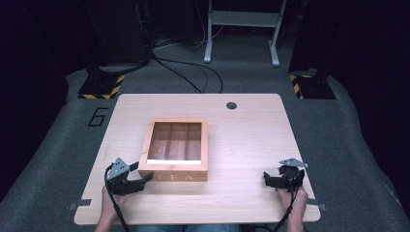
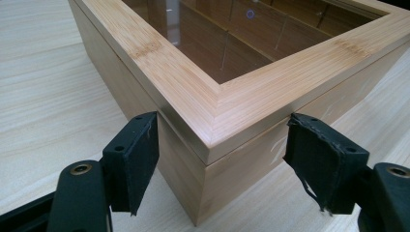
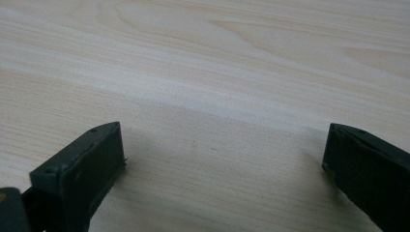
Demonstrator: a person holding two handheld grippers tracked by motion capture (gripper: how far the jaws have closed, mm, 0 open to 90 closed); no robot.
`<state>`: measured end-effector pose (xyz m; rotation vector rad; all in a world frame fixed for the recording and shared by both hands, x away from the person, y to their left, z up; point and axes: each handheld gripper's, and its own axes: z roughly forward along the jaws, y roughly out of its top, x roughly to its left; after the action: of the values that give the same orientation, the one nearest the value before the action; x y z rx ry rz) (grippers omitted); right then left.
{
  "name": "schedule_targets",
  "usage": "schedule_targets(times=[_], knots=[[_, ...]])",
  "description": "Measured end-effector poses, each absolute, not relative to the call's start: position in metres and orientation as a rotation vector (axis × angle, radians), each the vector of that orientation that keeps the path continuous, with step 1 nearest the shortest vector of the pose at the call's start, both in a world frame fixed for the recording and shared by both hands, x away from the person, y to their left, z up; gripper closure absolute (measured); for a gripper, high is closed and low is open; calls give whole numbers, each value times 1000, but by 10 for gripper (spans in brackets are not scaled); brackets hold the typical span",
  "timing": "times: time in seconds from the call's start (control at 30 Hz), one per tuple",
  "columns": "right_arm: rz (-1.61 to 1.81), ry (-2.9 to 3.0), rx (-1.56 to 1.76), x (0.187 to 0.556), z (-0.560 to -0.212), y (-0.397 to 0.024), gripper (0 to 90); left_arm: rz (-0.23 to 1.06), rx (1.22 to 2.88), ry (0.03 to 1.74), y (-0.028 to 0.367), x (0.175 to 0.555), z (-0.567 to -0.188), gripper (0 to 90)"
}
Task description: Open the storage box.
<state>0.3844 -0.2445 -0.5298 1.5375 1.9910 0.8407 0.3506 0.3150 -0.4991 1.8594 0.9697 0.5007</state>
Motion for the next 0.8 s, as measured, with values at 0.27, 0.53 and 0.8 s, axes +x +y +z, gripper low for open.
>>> schedule_targets(times=[0.27, 0.53, 0.8], knots=[[840, 1991, 1537, 384, -530, -244, 5, 504, 1854, 978, 314, 349, -499, 280], [845, 1992, 1539, 385, -530, -245, 6, 528, 1854, 969, 313, 348, -499, 281], [846, 1993, 1539, 385, -530, -245, 6, 544, 1841, 973, 312, 347, -499, 285]])
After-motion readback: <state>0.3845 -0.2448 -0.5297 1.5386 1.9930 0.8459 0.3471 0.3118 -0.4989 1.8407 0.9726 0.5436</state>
